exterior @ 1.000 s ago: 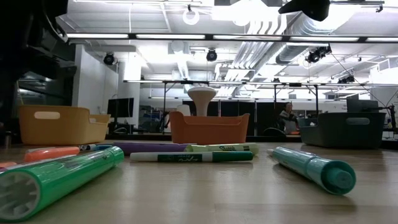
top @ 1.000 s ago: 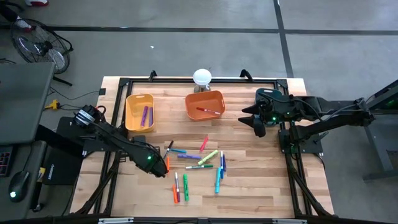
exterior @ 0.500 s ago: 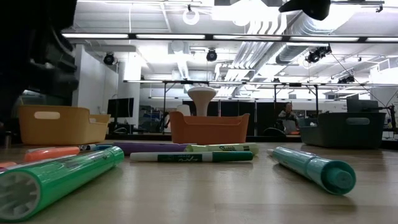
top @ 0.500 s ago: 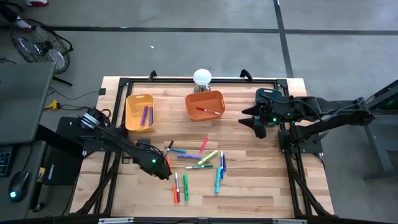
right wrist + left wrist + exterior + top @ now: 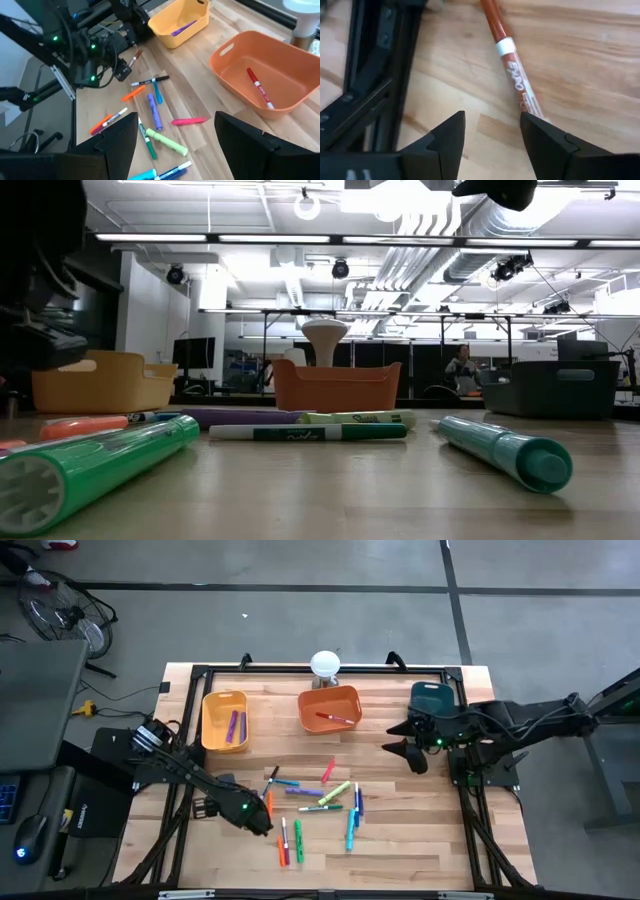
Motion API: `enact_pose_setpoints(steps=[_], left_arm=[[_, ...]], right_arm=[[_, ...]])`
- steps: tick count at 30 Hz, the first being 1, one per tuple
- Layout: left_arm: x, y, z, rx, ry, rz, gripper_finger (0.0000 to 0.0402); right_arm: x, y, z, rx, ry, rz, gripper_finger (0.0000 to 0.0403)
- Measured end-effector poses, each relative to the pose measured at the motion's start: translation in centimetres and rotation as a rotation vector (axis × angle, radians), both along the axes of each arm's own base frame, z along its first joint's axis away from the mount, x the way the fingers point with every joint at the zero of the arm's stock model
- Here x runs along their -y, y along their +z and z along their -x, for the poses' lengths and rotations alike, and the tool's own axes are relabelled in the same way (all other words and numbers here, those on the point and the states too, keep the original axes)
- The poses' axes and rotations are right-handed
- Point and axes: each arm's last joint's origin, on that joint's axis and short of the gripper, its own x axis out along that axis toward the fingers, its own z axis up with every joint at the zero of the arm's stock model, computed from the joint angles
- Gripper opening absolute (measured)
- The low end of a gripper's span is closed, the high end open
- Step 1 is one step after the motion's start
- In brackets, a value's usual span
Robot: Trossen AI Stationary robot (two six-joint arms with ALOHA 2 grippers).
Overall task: Pick & Place Markers
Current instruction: Put the brown marker pen into the orange bin
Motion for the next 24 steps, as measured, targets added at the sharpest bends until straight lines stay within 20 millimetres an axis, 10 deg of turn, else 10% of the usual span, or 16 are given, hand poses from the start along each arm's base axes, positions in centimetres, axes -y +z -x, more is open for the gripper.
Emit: enact_pose_setpoints(steps=[11,24], left_arm=[[-0.3,-0.7,0.3,0.096,0.031,0.010,0.0190],[-1.8,5.5,0.0,0.067,-0.581,-0.010,0.0190]], right_arm=[[-0.9,-0.5,0.1,-0.051,0.057,0.022,0.0252],[-1.3,-0.5,0.2,-0.054,0.099,0.047,0.0252]])
